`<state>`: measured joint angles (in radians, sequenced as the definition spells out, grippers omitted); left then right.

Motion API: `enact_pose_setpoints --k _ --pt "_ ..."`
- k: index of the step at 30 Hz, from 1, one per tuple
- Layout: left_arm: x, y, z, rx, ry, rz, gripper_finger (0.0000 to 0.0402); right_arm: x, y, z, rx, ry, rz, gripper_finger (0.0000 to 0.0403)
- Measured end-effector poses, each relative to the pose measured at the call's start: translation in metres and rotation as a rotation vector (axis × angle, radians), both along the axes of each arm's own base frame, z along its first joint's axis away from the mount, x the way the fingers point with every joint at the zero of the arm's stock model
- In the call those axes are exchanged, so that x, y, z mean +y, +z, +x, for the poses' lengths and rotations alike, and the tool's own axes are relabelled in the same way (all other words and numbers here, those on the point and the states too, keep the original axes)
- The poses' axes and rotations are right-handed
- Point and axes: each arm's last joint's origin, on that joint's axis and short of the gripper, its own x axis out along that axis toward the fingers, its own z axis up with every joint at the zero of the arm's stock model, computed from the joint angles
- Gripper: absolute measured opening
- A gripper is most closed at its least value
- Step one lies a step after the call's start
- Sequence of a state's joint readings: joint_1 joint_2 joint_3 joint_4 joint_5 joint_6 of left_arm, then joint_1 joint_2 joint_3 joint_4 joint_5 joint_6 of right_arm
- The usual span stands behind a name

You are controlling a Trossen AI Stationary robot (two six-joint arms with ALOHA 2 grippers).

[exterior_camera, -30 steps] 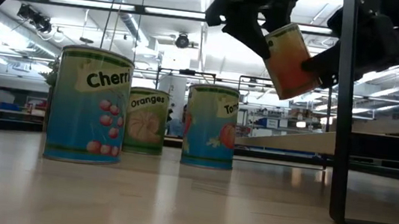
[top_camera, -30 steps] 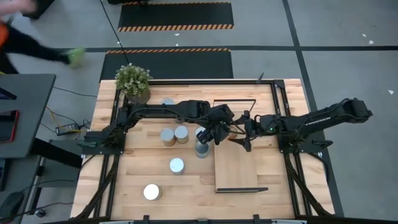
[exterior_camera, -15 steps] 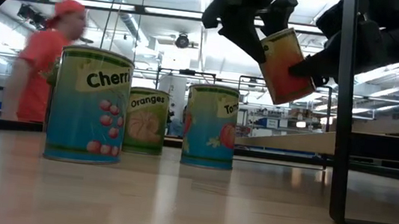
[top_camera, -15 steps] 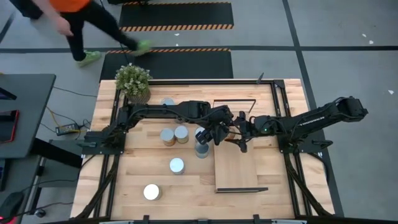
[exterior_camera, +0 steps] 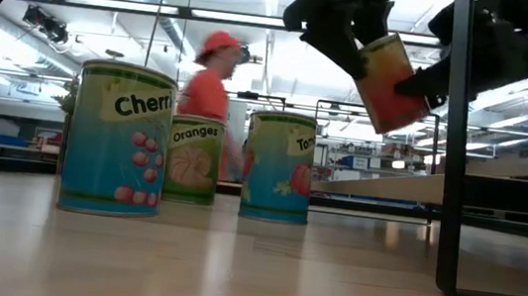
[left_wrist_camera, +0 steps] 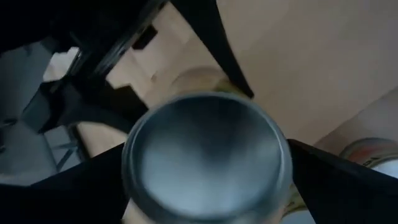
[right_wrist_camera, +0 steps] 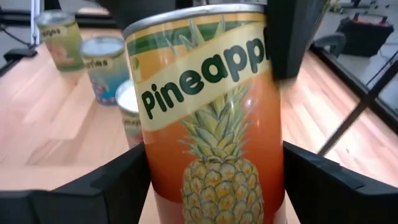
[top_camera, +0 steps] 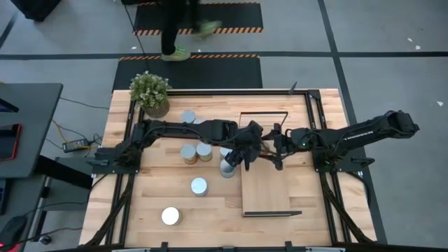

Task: Pick and place cans onto a shelf
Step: Put the bottom canned pineapple on the shelf

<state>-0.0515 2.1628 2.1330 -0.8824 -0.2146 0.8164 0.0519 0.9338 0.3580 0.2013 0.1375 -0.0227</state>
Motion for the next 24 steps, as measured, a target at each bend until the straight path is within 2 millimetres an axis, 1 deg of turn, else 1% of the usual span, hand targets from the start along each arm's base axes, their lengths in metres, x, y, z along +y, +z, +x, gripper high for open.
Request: enact_pose_setpoints --k 4,9,13,16,22,24 --pt "-0.006 0.0 -0.002 -0.008 0.107 0.069 0.0396 0.0 -0.001 -0.008 0.046 -0.003 0.006 0.0324" --pt "-0.008 -0.002 -0.007 0.011 0.22 0.027 0.0396 -0.001 -0.006 -0.017 0.086 -0.002 -0.002 0.0324" --pt "-0.003 -0.004 -0.009 0.015 0.298 0.004 0.0396 -0.003 -0.014 -0.026 0.081 -0.013 0.004 0.0324" --pt "0.0 0.002 -0.011 -0.005 0.327 -0.015 0.0396 -0.004 -0.019 -0.032 0.076 -0.022 0.014 0.0324" --pt "0.006 0.015 -0.019 -0.033 0.366 -0.051 0.0395 -0.004 -0.019 -0.038 0.081 -0.011 0.01 0.0324" --pt "0.005 0.023 -0.022 -0.062 0.368 -0.096 0.0395 -0.004 -0.018 -0.041 0.069 -0.01 0.003 0.0324"
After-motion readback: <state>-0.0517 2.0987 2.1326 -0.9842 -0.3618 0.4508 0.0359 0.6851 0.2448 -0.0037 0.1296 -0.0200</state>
